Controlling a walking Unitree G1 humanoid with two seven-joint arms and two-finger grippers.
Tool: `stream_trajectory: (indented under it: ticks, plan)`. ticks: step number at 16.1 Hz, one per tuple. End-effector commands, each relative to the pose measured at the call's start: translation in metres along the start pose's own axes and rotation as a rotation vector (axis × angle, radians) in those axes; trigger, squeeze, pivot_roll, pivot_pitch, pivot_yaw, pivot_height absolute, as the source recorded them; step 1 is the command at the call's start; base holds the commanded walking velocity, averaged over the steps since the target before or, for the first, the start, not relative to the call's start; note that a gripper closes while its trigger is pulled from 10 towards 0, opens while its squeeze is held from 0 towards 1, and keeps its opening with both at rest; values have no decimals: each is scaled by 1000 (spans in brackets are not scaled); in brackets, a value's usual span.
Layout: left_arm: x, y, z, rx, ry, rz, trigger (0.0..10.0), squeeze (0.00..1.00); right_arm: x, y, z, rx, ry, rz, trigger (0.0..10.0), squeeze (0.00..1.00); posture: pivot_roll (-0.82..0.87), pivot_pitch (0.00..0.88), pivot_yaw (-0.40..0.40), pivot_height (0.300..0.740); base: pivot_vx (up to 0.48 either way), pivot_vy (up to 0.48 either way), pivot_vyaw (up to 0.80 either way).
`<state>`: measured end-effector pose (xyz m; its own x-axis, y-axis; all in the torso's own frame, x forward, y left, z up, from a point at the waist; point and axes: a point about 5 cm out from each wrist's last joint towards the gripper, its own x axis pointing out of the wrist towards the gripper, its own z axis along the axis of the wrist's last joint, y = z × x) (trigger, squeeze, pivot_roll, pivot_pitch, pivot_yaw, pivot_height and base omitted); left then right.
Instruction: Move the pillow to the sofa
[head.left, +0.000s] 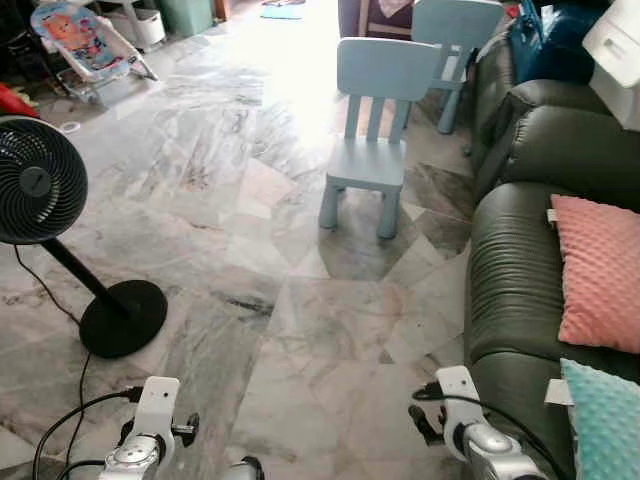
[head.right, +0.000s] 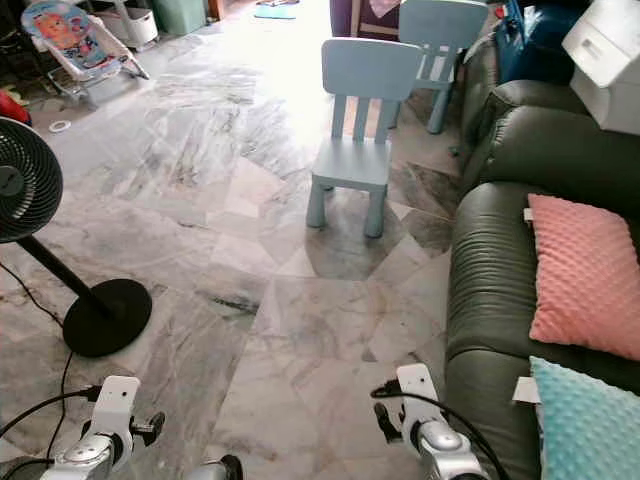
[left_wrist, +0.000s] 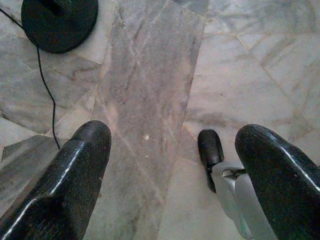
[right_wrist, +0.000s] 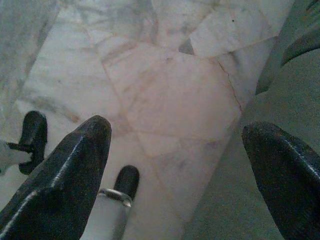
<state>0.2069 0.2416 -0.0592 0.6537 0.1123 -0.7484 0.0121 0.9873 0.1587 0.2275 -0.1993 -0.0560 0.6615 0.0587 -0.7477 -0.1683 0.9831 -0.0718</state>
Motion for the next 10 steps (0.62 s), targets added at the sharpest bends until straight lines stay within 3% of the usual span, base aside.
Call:
stream_trajectory:
  ticks: [1,8,10]
  plan:
    - [-2,1,-9,9,38,2,10000,0,-1,2,-6,-15,19,14,10000,0,-76,123,-15,740,0,0,0]
    - [-2,-2,-16,23,73,0,10000,0,0,1,-2,-52,4,17,10000,0,-83,119,-13,740,0,0,0]
    - [-3,-2,-18,29,80,6,10000,0,-1,-3,2,-135,-14,14,10000,0,-84,117,-13,740,0,0,0]
